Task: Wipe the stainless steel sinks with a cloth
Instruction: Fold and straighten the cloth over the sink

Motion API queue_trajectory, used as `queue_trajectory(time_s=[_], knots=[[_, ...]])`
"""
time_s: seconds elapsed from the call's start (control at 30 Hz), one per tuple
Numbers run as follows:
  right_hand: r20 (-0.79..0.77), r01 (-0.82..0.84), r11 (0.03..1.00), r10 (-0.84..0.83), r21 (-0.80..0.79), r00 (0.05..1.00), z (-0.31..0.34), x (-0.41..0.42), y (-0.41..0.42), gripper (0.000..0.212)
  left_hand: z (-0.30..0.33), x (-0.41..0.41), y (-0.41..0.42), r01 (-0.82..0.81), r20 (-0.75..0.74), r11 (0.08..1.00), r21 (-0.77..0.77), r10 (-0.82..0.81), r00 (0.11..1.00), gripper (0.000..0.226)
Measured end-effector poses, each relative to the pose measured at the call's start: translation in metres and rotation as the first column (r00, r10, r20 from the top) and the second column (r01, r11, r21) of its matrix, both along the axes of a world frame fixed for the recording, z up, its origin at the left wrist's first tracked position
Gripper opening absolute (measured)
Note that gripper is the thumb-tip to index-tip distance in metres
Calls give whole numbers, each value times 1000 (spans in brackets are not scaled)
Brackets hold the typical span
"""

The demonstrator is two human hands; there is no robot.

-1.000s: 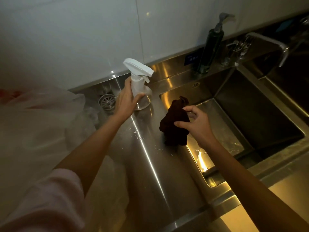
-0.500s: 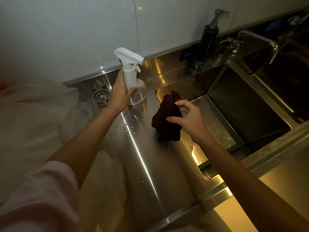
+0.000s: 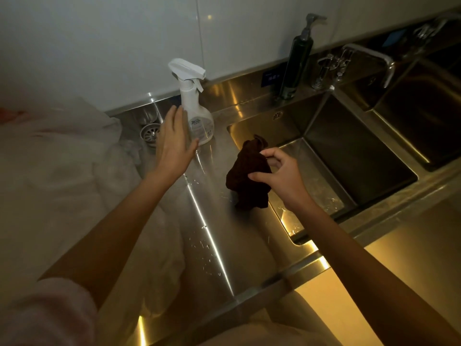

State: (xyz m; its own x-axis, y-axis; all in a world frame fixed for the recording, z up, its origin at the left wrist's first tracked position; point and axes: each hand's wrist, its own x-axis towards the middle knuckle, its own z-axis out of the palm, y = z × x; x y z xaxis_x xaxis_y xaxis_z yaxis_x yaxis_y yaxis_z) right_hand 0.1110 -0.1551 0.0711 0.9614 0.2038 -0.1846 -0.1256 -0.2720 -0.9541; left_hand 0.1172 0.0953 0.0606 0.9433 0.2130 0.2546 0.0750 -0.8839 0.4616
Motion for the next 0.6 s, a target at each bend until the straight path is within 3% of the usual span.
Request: queue_trajectory(time_s=[0.13, 0.23, 0.4, 0.6], knots=[[20, -14, 1000, 14, -8, 1000, 3, -11, -21, 44, 28, -25, -30, 133, 46, 991, 6, -133, 990, 67], [42, -58, 998, 60, -31, 997, 8, -16, -40, 42, 51, -34, -56, 316, -20, 949, -5, -316, 949, 63], [156, -149, 986, 158, -69, 975, 20, -18, -79, 40, 75, -29, -112, 613, -152, 790, 3, -606, 781, 65], [237, -192, 978, 206, -82, 949, 29, -16, -119, 38, 79, -13, -167, 766, -282, 643, -27, -740, 611, 66]])
